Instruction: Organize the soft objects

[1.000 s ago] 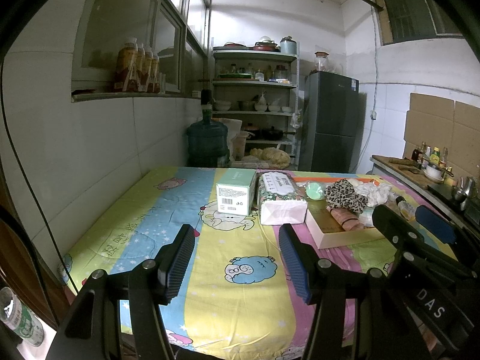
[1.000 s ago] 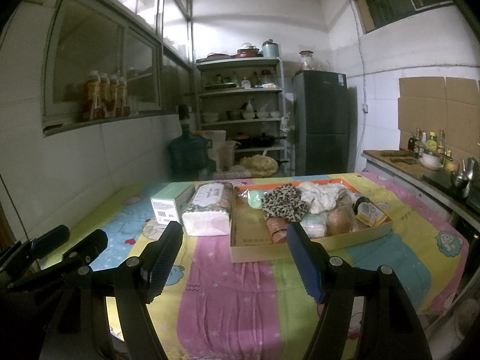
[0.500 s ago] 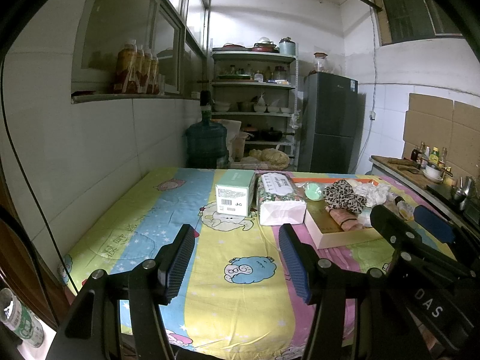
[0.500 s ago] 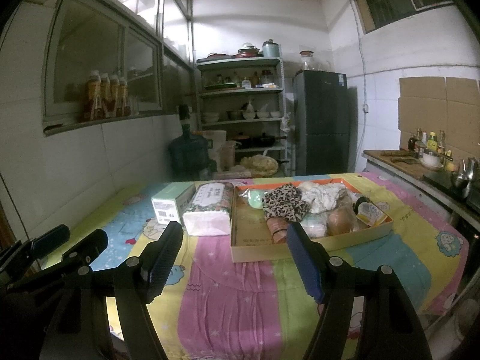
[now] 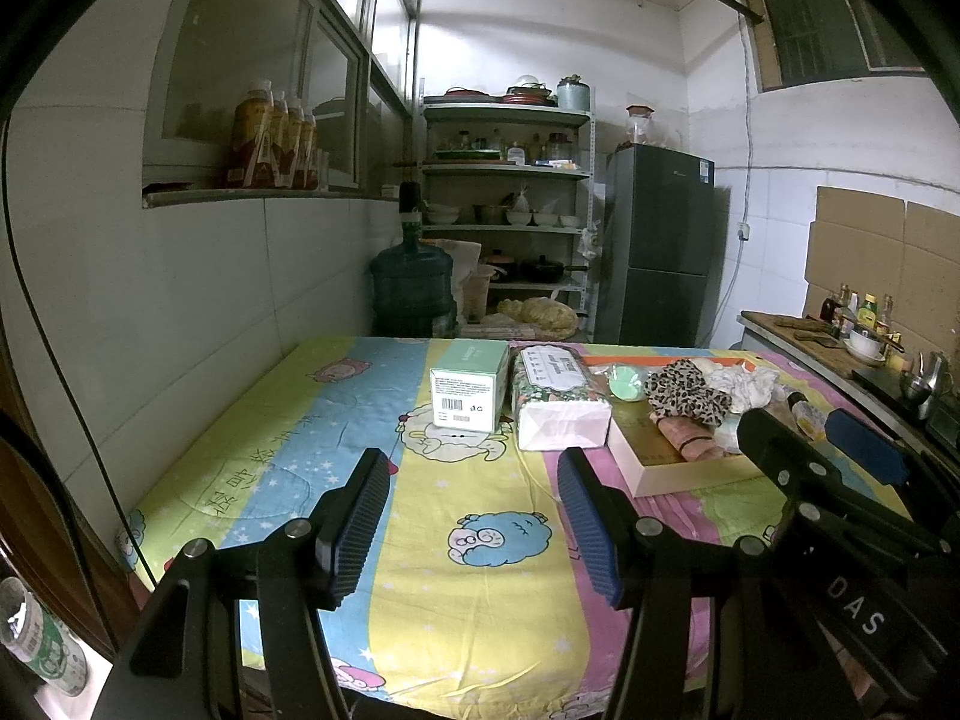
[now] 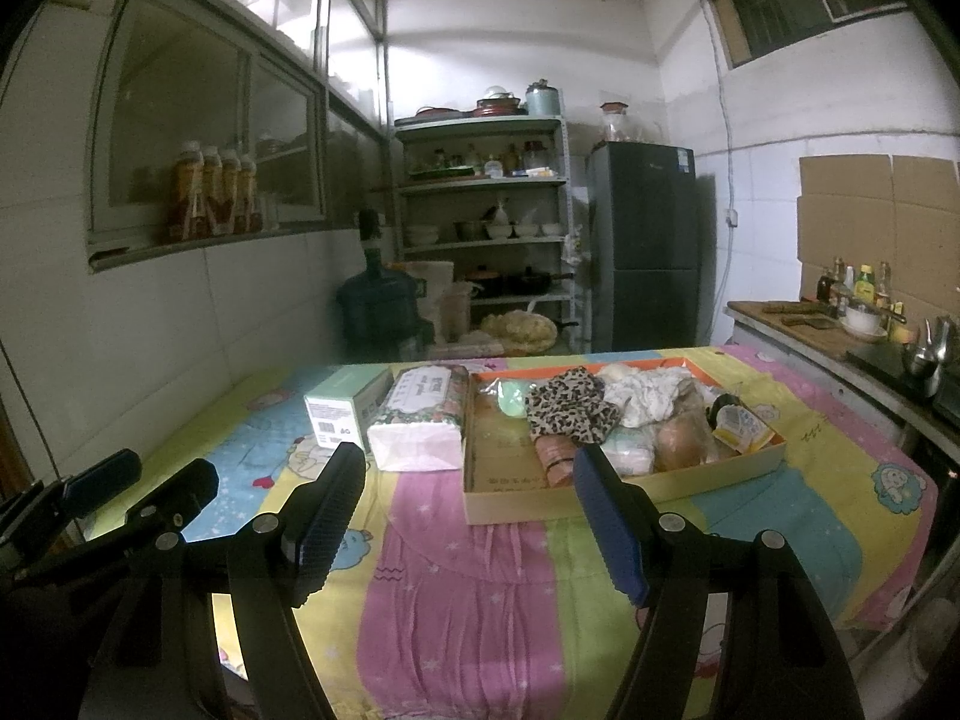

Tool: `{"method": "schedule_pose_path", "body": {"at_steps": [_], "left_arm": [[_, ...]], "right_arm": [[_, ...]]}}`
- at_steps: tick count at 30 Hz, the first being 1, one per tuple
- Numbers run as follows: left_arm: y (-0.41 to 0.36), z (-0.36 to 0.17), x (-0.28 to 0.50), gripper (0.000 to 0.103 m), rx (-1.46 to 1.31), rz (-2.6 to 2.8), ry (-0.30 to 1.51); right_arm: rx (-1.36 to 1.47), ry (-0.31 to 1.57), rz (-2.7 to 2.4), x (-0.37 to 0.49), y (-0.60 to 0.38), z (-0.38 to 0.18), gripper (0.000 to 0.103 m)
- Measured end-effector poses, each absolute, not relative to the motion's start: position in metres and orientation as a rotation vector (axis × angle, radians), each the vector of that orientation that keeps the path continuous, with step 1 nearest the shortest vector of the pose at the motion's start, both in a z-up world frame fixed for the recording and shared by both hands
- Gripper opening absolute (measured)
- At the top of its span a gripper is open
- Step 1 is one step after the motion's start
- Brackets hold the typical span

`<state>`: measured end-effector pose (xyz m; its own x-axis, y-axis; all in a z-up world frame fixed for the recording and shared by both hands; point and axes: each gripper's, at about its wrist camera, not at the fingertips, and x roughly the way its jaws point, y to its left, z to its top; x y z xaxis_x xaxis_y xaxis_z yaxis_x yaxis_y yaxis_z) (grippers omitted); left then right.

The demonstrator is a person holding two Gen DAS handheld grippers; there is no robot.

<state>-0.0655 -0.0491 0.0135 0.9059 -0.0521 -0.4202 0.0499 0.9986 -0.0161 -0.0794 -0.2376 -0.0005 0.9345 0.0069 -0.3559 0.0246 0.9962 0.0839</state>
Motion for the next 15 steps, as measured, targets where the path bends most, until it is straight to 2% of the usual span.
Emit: {"method": "schedule_pose_path", "body": {"at_steps": [15], "left_arm": [[-0.0496, 0.0133, -0.0666, 0.058, -0.004, -0.053, 0.433]], "right_arm": [[0.087, 0.364, -0.008, -0.0795, -0.2372, -0.0011, 0.074]]}}
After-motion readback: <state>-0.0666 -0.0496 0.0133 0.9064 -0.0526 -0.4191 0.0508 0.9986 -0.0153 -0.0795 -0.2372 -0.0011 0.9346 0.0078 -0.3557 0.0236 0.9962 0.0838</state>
